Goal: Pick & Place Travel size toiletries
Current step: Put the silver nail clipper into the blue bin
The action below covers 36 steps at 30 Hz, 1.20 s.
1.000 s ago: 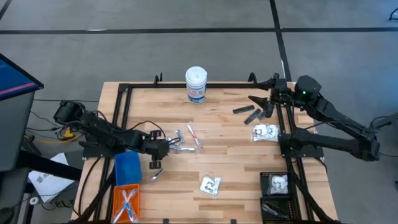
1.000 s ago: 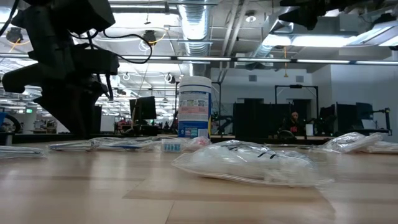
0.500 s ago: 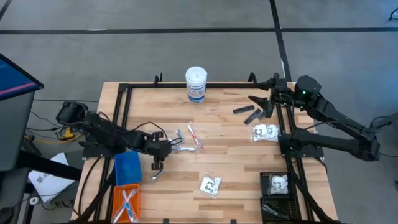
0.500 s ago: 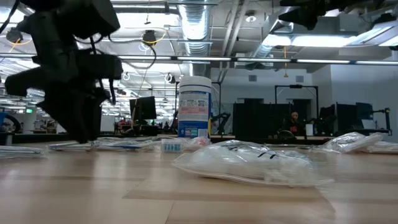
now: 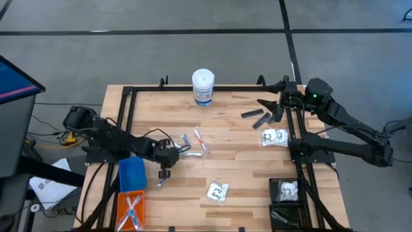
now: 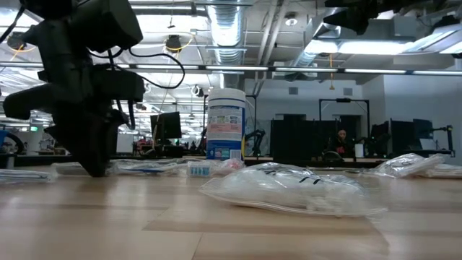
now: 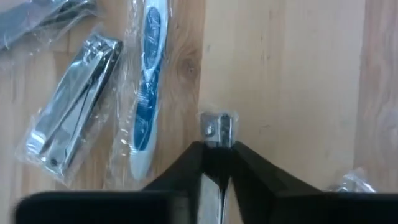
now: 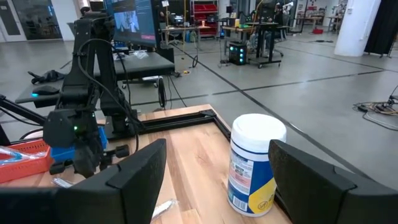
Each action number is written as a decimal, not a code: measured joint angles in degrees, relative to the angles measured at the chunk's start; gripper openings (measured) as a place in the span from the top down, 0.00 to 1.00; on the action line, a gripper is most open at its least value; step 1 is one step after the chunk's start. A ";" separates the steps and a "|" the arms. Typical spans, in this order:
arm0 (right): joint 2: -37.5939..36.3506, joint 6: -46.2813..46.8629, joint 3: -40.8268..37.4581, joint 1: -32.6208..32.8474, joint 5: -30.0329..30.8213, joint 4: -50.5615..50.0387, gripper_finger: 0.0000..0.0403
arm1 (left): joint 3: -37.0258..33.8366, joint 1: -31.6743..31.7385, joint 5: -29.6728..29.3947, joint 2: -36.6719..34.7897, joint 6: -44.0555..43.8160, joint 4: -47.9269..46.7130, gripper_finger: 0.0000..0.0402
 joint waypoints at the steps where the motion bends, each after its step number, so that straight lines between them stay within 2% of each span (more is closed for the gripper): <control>1: 0.00 0.00 0.00 -0.01 0.00 0.01 0.31 | -0.07 0.00 0.04 -0.56 -0.74 -0.07 0.92; 5: 0.00 0.00 0.00 0.01 0.00 0.08 0.31 | 0.27 0.01 -0.01 -4.16 -7.75 -2.46 0.95; 13: 0.00 -0.44 0.00 0.00 0.00 0.84 0.31 | 7.68 -0.15 -0.97 -13.70 -22.01 -13.88 0.95; 19: 0.00 -0.90 0.00 -0.01 0.00 0.84 0.31 | 12.70 -2.09 8.71 -19.28 -40.36 -26.90 0.95; 23: 0.02 -1.36 0.00 -0.18 0.00 1.05 0.31 | 15.64 -6.55 13.31 -22.40 -56.26 -37.40 0.95; 28: 0.02 -1.53 0.00 -0.16 0.00 1.27 0.31 | 16.86 -15.87 15.08 -24.67 -77.39 -46.83 0.95; 32: 0.02 -1.53 0.00 -0.18 0.00 1.29 0.31 | 16.75 -23.67 12.97 -22.50 -90.85 -52.64 0.95; 36: 0.02 -1.53 0.00 -0.18 0.00 1.47 0.31 | 16.75 -27.69 7.79 -17.82 -96.68 -52.91 0.94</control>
